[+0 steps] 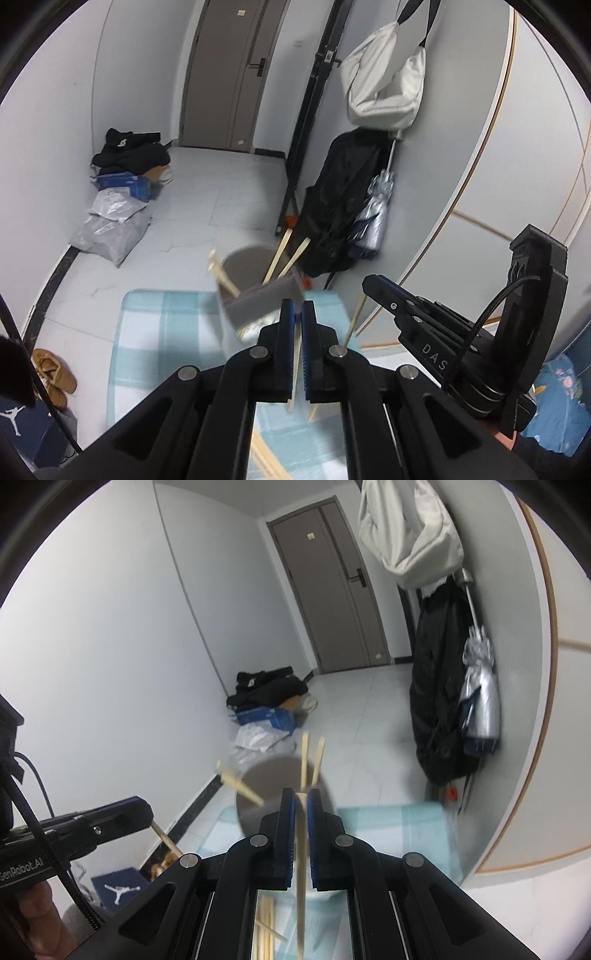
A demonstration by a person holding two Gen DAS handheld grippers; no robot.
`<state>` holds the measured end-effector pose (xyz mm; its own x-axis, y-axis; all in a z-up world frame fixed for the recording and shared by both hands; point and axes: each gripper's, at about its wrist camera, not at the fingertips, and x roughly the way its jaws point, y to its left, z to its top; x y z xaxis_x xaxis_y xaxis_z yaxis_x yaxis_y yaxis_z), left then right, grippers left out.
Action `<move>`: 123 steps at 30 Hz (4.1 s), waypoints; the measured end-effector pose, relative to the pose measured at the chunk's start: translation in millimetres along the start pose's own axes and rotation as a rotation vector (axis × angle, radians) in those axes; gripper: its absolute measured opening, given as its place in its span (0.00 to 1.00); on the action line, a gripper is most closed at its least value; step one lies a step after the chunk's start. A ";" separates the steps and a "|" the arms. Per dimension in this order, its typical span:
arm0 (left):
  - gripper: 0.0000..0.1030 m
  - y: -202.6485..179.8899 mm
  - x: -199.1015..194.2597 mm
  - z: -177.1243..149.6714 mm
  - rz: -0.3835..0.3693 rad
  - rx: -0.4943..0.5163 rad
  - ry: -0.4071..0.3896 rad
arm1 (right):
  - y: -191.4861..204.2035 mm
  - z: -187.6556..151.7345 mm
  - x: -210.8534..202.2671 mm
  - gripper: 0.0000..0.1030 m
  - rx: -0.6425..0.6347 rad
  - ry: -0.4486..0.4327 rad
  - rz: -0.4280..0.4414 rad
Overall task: Organize utensils
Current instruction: 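Carry both chopsticks above the utensil holder and lower them into it, then open both grippers to release the chopsticks into the holder, then withdraw both grippers from the holder toward the chopstick pile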
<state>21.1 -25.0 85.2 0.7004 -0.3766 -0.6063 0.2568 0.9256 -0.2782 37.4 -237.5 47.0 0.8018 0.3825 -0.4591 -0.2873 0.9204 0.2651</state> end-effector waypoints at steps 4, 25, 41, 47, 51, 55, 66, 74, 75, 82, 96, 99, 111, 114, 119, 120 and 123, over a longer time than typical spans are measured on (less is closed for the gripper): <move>0.00 -3.1 -4.3 28.0 -0.047 -0.006 -0.021 | 0.7 37.4 -5.4 0.05 -0.009 -0.039 0.004; 0.00 28.7 7.0 122.4 -0.016 0.001 -0.108 | 11.9 158.8 32.6 0.05 -0.035 -0.182 0.080; 0.00 50.0 60.5 102.7 0.009 0.061 0.020 | -6.3 109.5 87.5 0.06 -0.032 -0.153 0.024; 0.00 57.5 78.8 88.9 0.014 0.046 0.074 | -9.2 90.0 93.6 0.06 -0.028 -0.107 0.026; 0.00 57.6 88.1 79.3 -0.005 0.033 0.111 | -9.8 75.3 95.5 0.06 -0.027 -0.073 0.027; 0.00 52.6 93.5 68.2 0.001 0.047 0.151 | -11.7 60.5 102.4 0.06 -0.013 -0.023 0.060; 0.01 57.4 95.4 49.3 0.000 0.032 0.181 | -9.9 31.2 110.3 0.08 -0.005 0.093 0.076; 0.28 59.7 79.0 42.1 0.053 -0.015 0.149 | -9.7 16.6 81.6 0.09 0.004 0.085 0.060; 0.38 59.9 75.7 40.2 0.063 -0.019 0.134 | -9.1 14.6 77.3 0.10 0.003 0.083 0.055; 0.61 59.1 43.3 26.7 0.151 -0.064 0.016 | -7.3 1.5 51.4 0.28 0.009 0.067 0.034; 0.83 59.3 0.1 -9.8 0.287 -0.133 -0.163 | 16.6 -25.6 6.6 0.48 -0.034 0.022 0.054; 0.84 58.5 -4.5 -18.8 0.303 -0.130 -0.178 | 21.1 -31.8 -0.7 0.56 -0.043 0.011 0.055; 0.85 64.9 -11.8 -60.2 0.323 -0.128 -0.174 | 27.4 -63.6 -10.1 0.63 -0.004 -0.005 0.032; 0.85 65.9 -7.0 -69.6 0.329 -0.130 -0.165 | 27.7 -74.0 -8.4 0.64 -0.024 0.013 0.020; 0.85 70.9 3.9 -83.6 0.353 -0.131 -0.150 | 25.1 -89.0 -3.6 0.66 -0.037 0.042 0.004; 0.85 72.4 6.3 -85.2 0.352 -0.132 -0.144 | 24.4 -92.6 -2.6 0.66 -0.035 0.050 0.003; 0.85 78.4 13.7 -91.3 0.360 -0.130 -0.124 | 21.6 -100.6 1.6 0.66 -0.023 0.077 -0.001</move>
<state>-10.0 38.8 -12.9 0.8072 -0.0139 -0.5902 -0.1010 0.9817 -0.1613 -20.3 -208.8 -33.4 0.7598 0.3861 -0.5231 -0.2992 0.9220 0.2459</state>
